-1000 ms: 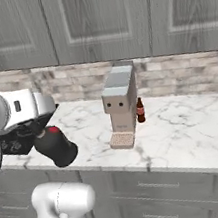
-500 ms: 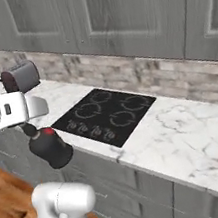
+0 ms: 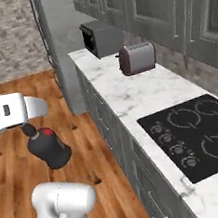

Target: Move the drinks to the dining counter.

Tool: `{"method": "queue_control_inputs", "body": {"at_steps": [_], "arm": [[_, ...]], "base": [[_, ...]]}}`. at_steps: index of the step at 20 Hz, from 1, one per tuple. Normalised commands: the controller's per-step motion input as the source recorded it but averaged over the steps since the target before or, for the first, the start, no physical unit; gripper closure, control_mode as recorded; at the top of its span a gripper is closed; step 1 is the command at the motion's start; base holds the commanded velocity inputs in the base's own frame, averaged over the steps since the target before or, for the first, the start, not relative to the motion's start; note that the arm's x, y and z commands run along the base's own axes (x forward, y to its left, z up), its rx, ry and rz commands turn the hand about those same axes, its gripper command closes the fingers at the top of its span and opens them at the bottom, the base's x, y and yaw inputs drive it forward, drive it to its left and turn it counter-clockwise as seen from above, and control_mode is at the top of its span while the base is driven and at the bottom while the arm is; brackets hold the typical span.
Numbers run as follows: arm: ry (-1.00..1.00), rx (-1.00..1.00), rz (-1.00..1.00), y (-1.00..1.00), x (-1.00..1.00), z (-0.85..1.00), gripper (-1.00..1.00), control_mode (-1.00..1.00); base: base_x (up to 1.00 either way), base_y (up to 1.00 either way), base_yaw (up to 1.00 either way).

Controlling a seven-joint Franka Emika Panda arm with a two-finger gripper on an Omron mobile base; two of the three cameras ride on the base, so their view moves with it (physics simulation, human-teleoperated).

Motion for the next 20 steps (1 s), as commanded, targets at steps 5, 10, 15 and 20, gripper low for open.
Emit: {"method": "queue_control_inputs", "body": {"at_steps": [5, 10, 15, 20], "arm": [[0.0, 0.0, 0.0, 0.0, 0.0, 0.0, 1.0, 1.0], [0.0, 0.0, 0.0, 0.0, 0.0, 0.0, 1.0, 1.0], [0.0, 0.0, 0.0, 0.0, 0.0, 0.0, 1.0, 1.0], [0.0, 0.0, 0.0, 0.0, 0.0, 0.0, 1.0, 1.0]], "base": [[0.0, 0.0, 1.0], [0.0, 0.0, 1.0], [0.29, -0.02, 0.97], [0.6, -0.1, 0.88]]}}
